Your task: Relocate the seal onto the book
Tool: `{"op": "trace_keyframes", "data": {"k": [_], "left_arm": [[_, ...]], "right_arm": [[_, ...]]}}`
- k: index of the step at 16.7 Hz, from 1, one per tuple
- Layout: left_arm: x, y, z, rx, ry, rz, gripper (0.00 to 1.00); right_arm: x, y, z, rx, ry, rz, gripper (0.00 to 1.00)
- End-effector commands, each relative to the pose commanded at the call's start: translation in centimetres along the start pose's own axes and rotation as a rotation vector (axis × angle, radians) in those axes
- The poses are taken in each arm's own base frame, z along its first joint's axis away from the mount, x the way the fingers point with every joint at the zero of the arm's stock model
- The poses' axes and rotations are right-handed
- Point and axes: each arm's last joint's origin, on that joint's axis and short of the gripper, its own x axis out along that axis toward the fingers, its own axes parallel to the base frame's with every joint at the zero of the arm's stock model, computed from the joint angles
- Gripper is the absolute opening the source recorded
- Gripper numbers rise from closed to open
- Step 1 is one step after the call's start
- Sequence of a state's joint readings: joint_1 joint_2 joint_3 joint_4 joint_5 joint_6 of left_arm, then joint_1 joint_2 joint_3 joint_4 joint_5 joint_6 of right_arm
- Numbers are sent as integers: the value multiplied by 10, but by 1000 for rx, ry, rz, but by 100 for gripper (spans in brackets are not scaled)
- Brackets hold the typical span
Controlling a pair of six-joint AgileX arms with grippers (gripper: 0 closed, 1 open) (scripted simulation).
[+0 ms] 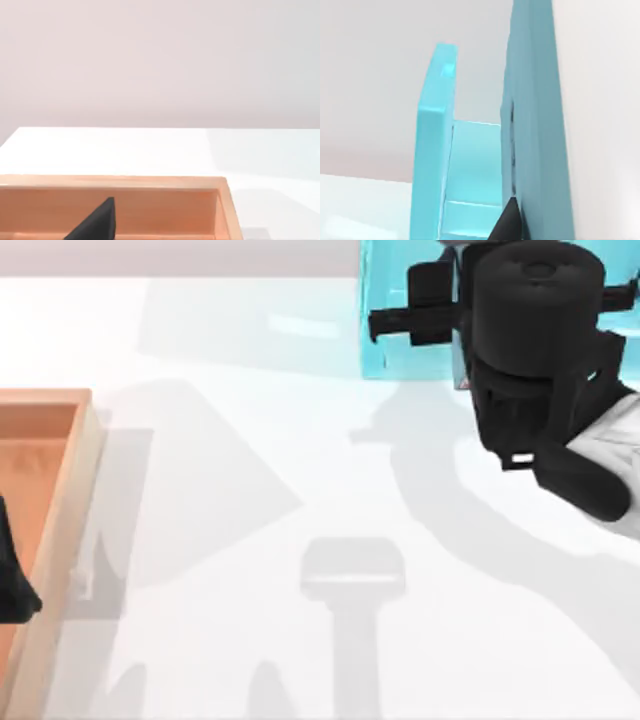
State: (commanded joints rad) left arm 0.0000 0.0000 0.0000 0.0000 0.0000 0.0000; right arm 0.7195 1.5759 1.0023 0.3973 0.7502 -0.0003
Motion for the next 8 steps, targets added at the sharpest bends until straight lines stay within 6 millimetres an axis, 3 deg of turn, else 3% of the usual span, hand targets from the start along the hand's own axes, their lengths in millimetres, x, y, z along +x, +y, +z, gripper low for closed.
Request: {"op": "trace_keyframes", "data": {"k": [3,8], "left_arm": [[0,0,0,0,0,0,100],[0,0,0,0,0,0,100]], "right_arm": [[5,35,-18,-242,30,28,0],[1,104,-61,-813,51,112,0]]}}
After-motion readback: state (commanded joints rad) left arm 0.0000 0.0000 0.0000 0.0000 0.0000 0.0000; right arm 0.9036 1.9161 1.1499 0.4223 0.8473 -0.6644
